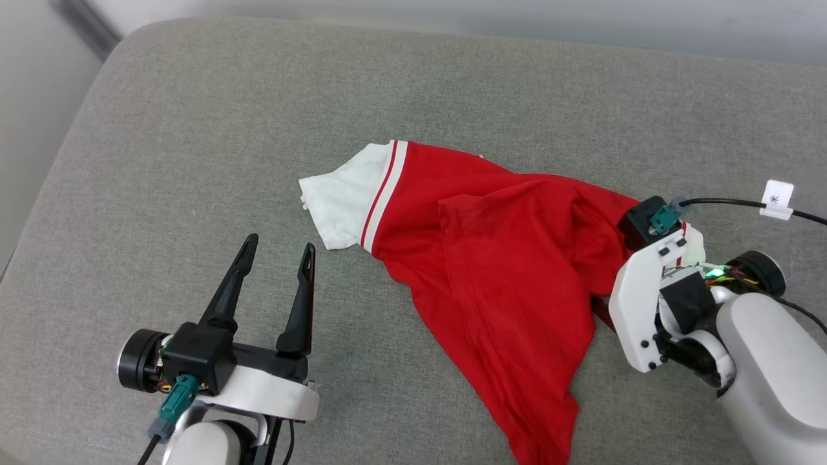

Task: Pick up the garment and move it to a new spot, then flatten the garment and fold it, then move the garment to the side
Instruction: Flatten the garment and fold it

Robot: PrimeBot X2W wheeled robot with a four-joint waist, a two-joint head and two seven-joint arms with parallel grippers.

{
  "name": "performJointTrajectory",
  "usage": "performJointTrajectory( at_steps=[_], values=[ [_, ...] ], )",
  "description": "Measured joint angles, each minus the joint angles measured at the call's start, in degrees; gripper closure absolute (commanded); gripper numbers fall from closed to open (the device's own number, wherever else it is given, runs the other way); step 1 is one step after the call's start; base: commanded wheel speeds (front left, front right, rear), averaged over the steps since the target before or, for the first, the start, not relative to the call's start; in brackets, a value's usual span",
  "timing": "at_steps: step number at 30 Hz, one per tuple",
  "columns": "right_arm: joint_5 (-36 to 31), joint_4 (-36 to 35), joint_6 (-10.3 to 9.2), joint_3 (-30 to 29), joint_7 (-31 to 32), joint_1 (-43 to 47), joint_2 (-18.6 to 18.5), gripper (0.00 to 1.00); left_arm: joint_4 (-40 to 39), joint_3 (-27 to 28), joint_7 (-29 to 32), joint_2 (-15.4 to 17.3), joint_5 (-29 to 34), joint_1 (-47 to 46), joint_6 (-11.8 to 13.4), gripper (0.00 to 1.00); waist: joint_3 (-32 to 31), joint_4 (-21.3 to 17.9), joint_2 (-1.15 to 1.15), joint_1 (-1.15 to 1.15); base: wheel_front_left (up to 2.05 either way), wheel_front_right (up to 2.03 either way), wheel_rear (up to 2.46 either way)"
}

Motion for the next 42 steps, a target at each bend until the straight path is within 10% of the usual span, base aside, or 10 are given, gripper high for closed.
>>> performJointTrajectory(
  at_steps=[1, 20, 21, 22, 29, 42],
  values=[
    [0.6, 0.2, -0.01, 0.5, -0.4, -0.1, -0.1, 1.00, 0.1, 0.1, 0.0, -0.1, 0.1, -0.1, -0.2, 0.00, 0.1, 0.1, 0.00, 0.00, 0.00, 0.00, 0.00],
    [8.4, -10.5, 0.00, 30.4, -3.7, -0.8, -7.9, 1.00, 2.5, 1.9, 0.0, -1.6, 1.4, 2.1, -1.8, 0.00, -6.2, -2.2, 0.00, 0.00, 0.00, 0.00, 0.00],
    [8.5, -8.1, 0.00, 32.5, -6.3, -0.7, -7.4, 0.11, 2.6, 2.2, 0.0, -1.7, 1.5, 2.6, -1.9, 0.00, -6.6, -2.4, 0.00, 0.00, 0.00, 0.00, 0.00],
    [7.8, -7.2, 0.01, 32.8, -7.7, -0.9, -7.3, 0.00, 2.6, 2.2, 0.0, -1.7, 1.7, 2.6, -1.9, 0.00, -6.7, -2.4, 0.00, 0.00, 0.00, 0.00, 0.00],
    [9.9, -5.3, 0.00, 29.5, -15.3, -2.1, -5.8, 0.00, 2.6, 3.7, 0.0, -1.7, 1.9, 3.4, -2.2, 0.00, -7.8, -3.6, 0.00, 0.00, 0.00, 0.00, 0.00],
    [6.7, -14.2, 0.00, 0.8, -30.3, 4.4, -4.7, 0.00, -0.7, 6.5, 0.0, -2.0, 1.4, 4.3, -2.3, 0.00, -10.4, -9.3, 0.00, 0.00, 0.00, 0.00, 0.00]
  ],
)
